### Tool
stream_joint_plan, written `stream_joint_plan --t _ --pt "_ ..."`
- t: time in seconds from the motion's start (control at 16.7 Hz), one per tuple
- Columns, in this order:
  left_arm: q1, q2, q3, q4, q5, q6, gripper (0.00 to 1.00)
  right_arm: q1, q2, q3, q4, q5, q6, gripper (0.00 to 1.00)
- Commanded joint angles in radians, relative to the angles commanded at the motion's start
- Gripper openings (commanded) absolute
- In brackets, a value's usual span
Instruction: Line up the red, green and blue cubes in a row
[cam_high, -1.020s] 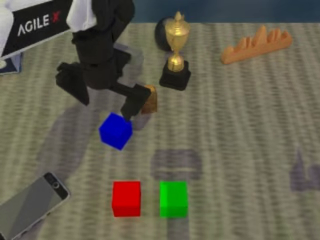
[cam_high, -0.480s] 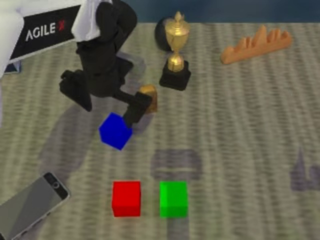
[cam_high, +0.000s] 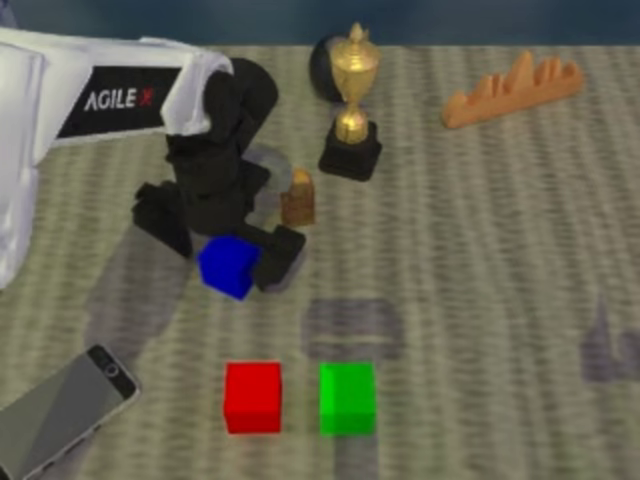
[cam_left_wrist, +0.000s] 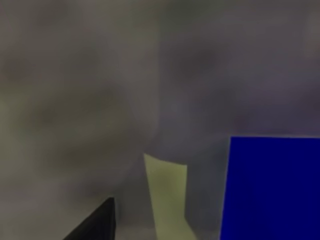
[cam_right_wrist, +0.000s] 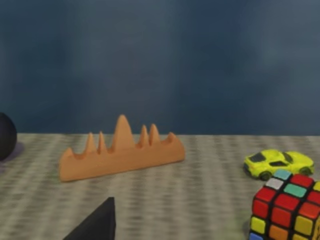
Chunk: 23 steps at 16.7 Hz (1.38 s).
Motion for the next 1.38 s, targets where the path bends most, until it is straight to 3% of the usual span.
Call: stream_joint_plan --t 0.12,0.9,1.38 --pt "0.0 0.0 0.0 0.0 0.0 0.0 1.0 0.0 0.0 0.0 0.0 0.0 0.0 1.0" --pt "0.0 0.0 0.0 0.0 0.0 0.0 0.02 0.0 0.0 0.0 0.0 0.0 0.0 1.0" --pt "0.0 0.0 0.0 0.0 0.0 0.0 0.0 0.0 0.0 0.0 0.0 0.0 0.0 1.0"
